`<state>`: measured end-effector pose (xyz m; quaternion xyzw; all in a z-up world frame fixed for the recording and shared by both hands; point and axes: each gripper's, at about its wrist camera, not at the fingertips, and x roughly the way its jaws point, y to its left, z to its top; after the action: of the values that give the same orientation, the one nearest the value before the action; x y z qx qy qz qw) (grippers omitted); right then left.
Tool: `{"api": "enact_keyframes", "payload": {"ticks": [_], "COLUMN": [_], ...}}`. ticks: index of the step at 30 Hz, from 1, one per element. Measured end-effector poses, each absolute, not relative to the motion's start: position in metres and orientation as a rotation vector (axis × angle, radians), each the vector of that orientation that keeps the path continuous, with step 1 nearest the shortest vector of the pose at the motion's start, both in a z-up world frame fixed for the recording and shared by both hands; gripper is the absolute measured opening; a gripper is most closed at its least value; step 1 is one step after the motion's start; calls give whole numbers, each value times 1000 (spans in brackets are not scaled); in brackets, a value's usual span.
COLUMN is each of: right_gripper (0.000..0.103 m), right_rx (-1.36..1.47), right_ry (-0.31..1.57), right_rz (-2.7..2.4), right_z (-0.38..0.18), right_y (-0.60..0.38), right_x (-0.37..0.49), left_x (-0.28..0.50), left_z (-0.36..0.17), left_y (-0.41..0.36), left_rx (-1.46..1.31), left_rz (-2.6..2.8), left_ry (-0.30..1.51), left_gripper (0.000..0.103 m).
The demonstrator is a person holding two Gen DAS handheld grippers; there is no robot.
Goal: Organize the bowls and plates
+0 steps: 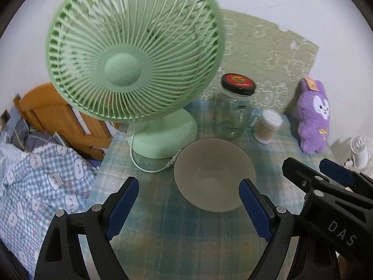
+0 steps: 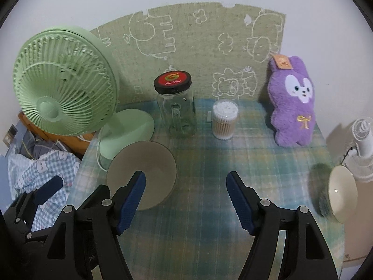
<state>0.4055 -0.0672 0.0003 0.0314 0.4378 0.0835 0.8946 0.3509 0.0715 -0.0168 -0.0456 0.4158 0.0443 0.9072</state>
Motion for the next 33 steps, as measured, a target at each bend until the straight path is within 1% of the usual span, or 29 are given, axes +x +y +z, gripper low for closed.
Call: {"api": "enact_keyframes", "payload": {"ticks": [7, 14, 17, 19, 20, 22, 24, 25, 27, 28, 29, 30, 31, 32, 33], "right_gripper": [75, 75, 74, 74, 73, 65, 62, 58, 53, 47, 43, 33, 19, 15, 14], "right_rx": [57, 66, 85, 88, 88, 92, 89, 86, 81, 79, 79, 75, 65, 65, 62], "right_ry": [924, 951, 970, 976, 979, 984, 991, 992, 998, 1003, 1006, 1009, 1013, 1016, 1015], "right_rz": [187, 177, 176, 178, 181, 189, 195, 200, 206, 213, 215, 218, 225, 237, 232], "right_z": [-27, -52, -63, -68, -70, -75, -79, -81, -84, -86, -86, -87, -88, -88, -89], "right_y": [-61, -61, -62, -61, -60, -56, -52, -50, -45, -43, -42, -40, -38, -36, -35], "right_x": [433, 454, 460, 462, 463, 463, 465, 466, 467, 468, 469, 469, 470, 471, 471], "left_x": [376, 393, 398, 402, 404, 408, 409, 411, 413, 414, 414, 415, 415, 415, 415], "left_z": [-40, -61, -68, -73, -76, -82, -87, -89, -92, -94, -95, -97, -97, -97, -98], "left_y": [78, 76, 76, 76, 77, 80, 80, 81, 80, 80, 80, 80, 80, 79, 78], "left_rx": [-100, -55, -49, -52, -57, -68, -70, -71, -72, -71, -73, -73, -72, -65, -51], "left_rz": [112, 120, 121, 116, 114, 117, 123, 128, 126, 123, 115, 106, 106, 114, 119], "left_ry": [898, 878, 888, 901, 911, 925, 931, 935, 947, 952, 956, 956, 955, 952, 947], "left_gripper": [89, 89, 87, 81, 77, 72, 62, 59, 48, 45, 38, 34, 33, 30, 26]}}
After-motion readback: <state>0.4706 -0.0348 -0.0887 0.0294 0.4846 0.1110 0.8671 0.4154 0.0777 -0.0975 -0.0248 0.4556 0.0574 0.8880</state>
